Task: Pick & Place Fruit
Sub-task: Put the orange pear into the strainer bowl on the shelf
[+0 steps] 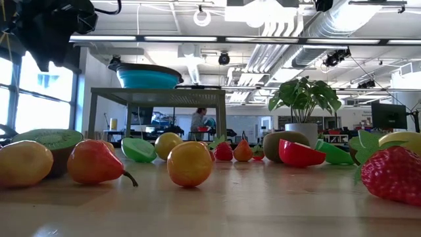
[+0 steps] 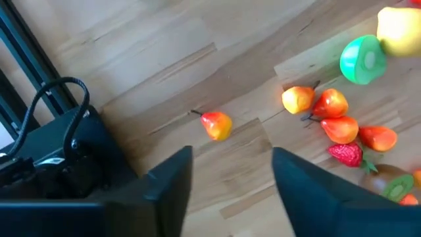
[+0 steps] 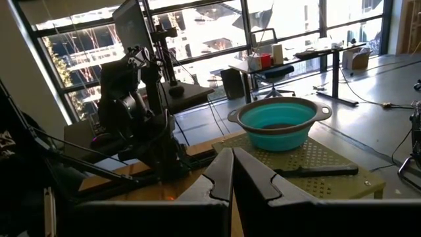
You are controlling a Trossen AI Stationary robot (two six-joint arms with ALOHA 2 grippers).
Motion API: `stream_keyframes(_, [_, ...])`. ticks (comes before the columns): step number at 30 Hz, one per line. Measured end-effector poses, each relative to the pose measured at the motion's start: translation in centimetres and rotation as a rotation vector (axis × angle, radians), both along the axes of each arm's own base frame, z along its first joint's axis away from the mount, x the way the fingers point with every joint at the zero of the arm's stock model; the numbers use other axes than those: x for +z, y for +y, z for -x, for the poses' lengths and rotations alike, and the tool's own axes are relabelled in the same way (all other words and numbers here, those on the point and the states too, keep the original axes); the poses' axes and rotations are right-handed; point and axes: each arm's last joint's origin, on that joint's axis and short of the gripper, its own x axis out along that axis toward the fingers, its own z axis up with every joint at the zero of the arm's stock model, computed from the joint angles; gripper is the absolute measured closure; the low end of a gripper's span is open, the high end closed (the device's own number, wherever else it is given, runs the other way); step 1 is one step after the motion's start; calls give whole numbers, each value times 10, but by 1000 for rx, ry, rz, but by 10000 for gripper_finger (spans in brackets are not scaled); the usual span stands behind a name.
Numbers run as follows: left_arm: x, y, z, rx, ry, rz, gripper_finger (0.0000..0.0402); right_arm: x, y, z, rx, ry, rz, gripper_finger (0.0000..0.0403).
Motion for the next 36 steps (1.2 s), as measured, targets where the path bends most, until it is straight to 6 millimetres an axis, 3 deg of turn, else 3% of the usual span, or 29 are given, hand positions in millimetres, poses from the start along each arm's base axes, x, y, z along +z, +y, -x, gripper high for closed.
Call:
stream_keyframes(7, [0, -1, -1, 7, -7, 33, 115, 0, 0, 0, 0, 0, 0, 400])
stream_keyframes(15, [-5, -1, -3, 111, -31, 46, 113, 0, 0, 0, 0, -6, -27, 400])
stream_keyframes(27, [-74, -5, -7, 223, -34, 185, 150, 0, 0, 0, 0, -11, -47, 401])
stream_keyframes(36, [-103, -3, 1, 340, -9, 165, 153, 0, 0, 0, 0, -10, -47, 401])
